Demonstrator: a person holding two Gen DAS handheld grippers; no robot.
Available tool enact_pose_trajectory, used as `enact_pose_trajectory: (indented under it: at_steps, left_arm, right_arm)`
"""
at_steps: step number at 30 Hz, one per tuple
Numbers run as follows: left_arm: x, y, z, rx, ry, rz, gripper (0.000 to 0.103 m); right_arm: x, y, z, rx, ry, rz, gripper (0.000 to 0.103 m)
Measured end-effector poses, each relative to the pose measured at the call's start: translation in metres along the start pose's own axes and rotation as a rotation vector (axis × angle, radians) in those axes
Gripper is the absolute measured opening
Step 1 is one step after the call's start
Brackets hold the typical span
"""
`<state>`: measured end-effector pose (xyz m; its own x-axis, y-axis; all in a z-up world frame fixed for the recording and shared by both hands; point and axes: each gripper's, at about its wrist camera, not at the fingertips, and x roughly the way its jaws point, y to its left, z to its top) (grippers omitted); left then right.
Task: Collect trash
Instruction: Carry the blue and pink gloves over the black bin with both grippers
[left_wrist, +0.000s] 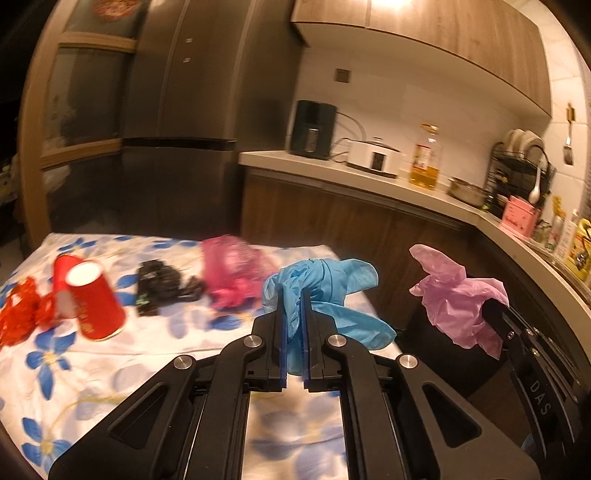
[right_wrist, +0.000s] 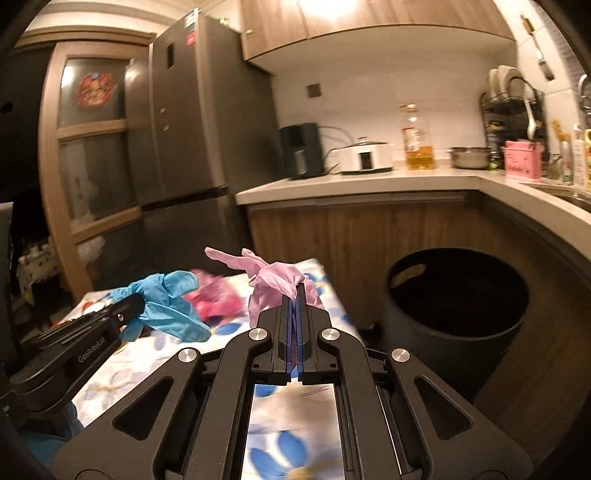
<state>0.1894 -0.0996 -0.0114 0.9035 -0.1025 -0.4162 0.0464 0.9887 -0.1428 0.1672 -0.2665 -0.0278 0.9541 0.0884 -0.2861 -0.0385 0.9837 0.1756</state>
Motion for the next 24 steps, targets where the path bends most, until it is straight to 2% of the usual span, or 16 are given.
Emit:
enact_pose_trajectory:
  at_steps: [15, 24]
  left_arm:
    - [0.037, -0.113, 0.019, 0.104, -0.01, -0.185, 0.005]
    - [0.063, -0.165, 0.024, 0.146, -0.003, -0.26, 0.005]
  right_arm:
    - [-0.007, -0.098, 0.027, 0.079, -0.074, -0.194, 0.002]
    - [-0.002, -0.134, 0.032, 0.102, -0.08, -0.249, 0.002]
